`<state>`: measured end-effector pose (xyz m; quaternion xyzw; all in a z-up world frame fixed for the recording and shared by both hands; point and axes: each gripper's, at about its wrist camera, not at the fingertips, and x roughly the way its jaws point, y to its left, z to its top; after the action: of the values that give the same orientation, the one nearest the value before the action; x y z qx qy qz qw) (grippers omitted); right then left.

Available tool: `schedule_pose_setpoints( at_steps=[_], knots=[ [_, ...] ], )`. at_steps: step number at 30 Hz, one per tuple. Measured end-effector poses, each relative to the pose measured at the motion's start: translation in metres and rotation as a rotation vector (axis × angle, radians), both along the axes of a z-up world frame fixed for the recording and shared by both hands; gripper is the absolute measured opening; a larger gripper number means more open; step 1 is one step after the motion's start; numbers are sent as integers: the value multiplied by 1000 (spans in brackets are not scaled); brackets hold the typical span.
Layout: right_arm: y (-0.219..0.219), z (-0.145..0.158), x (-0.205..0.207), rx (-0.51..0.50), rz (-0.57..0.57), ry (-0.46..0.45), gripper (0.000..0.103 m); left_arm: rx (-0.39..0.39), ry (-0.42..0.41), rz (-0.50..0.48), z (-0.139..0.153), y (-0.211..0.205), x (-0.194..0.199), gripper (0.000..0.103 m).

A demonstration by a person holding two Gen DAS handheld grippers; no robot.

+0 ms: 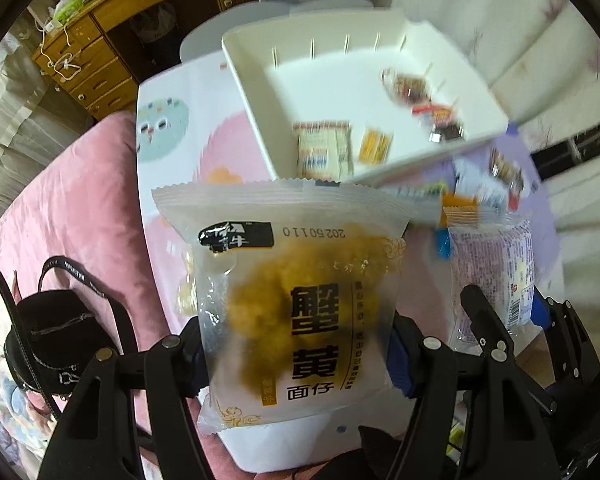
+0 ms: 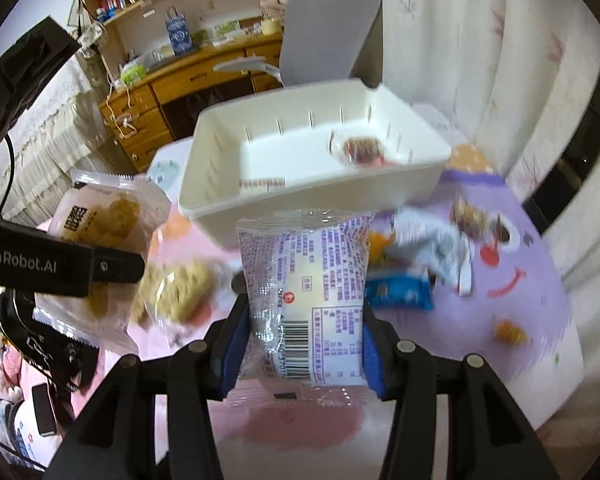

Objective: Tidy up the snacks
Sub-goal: 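Lift both held packets and carry them over the white tray, then open both grippers to drop the puff bag and bread packet into the tray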

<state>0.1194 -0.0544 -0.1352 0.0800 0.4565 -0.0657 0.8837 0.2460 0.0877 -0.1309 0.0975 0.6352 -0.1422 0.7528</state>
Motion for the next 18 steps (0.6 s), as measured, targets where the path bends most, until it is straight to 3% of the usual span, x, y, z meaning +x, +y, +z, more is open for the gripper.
schedule_pose_setpoints(
  at_steps=[9,18],
  knots=[
    [-43,39,52,6,9,-64,50,-36,-58,33,30,-31,44,67],
    [-86,52,97,0,13,-122,50,-97,-71,89,20,-58,79,68]
  ],
)
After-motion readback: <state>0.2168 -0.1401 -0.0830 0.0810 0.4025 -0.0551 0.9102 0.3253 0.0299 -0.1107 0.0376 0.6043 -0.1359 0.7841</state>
